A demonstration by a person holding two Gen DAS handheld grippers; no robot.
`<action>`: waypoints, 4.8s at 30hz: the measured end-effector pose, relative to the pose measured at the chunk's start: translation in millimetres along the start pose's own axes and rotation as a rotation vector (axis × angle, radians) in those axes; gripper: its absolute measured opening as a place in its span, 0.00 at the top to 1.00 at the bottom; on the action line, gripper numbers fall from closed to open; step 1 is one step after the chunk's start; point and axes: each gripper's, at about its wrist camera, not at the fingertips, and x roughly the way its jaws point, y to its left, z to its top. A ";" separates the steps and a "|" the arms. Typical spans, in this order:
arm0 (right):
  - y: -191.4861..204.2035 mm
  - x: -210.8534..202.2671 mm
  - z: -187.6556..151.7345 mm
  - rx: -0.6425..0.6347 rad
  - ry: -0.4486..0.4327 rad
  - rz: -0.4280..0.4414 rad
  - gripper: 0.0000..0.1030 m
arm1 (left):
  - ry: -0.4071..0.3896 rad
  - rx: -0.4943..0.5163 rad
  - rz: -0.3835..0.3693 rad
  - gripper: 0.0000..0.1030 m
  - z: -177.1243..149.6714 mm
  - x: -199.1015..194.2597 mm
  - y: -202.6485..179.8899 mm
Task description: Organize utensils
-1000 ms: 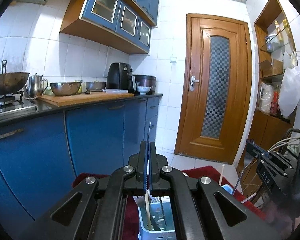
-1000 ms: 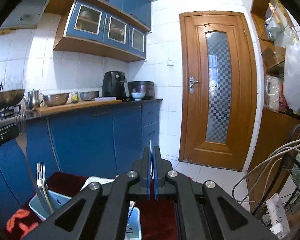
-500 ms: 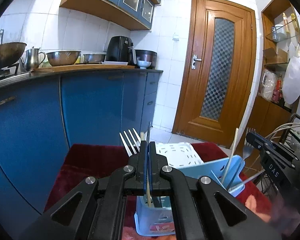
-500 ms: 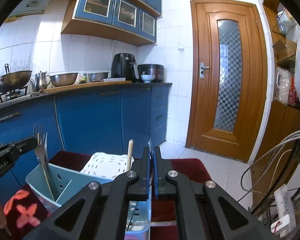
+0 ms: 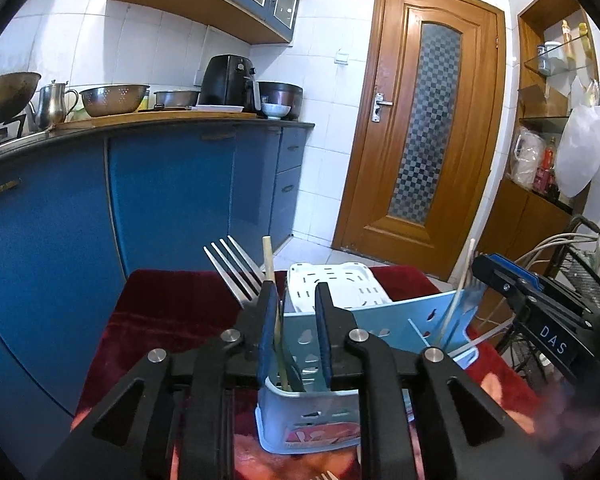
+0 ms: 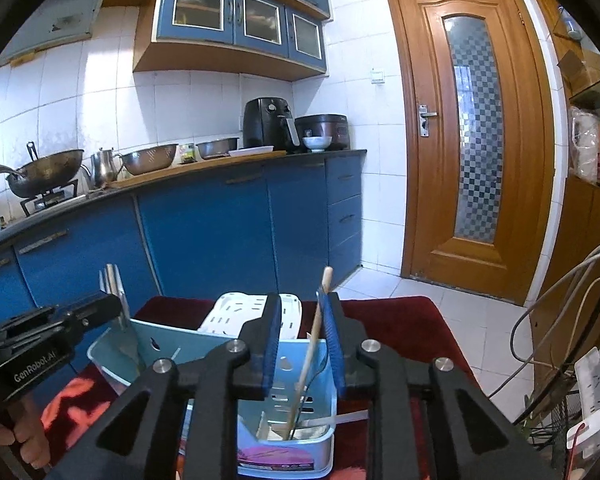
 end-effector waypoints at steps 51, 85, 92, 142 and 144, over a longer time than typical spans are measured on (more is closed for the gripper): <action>-5.6 -77.4 -88.5 0.137 0.315 0.115 0.67 | 0.393 -0.098 -0.101 0.79 -93.9 -46.6 3.7; -13.9 -59.6 -130.8 0.184 0.425 0.145 0.66 | 0.624 -0.083 -0.092 0.66 -139.4 11.3 -28.8; -9.5 -56.6 -134.1 0.176 0.442 0.153 0.66 | 0.615 -0.123 -0.099 0.86 -139.2 7.6 -15.0; 9.2 -61.5 -101.2 0.154 0.369 0.261 0.94 | 0.183 -0.109 -0.244 1.00 -84.9 -99.5 -2.4; 11.6 -69.4 -93.9 0.141 0.327 0.260 0.94 | 0.171 -0.100 -0.244 1.00 -82.4 -102.1 -3.7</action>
